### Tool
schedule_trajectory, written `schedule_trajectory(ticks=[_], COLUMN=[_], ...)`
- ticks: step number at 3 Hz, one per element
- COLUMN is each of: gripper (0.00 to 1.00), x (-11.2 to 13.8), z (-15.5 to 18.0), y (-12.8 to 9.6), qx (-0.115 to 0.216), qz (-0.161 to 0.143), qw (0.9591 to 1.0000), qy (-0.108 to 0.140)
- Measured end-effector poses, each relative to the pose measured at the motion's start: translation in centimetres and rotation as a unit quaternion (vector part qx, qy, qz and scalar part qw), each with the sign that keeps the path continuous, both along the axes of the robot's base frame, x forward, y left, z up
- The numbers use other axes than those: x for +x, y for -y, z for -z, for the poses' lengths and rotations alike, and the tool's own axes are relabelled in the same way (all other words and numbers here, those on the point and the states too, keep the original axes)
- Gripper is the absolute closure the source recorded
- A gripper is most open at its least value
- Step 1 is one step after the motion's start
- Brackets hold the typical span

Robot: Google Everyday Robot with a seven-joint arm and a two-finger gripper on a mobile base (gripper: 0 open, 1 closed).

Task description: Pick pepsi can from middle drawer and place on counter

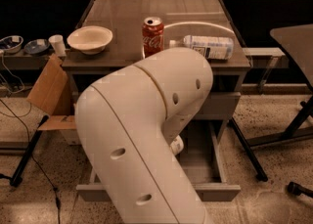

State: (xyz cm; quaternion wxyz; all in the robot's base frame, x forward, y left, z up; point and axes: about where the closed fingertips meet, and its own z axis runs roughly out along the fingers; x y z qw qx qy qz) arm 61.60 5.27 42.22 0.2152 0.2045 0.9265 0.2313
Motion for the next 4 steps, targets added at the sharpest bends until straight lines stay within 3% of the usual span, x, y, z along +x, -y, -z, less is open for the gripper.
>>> schedule_trajectory(ticks=[4], gripper=[0.00], x=[3.2], z=[2.0], y=[3.6], qx=[-0.026], qz=[0.052], qw=[0.9973], qy=[0.045])
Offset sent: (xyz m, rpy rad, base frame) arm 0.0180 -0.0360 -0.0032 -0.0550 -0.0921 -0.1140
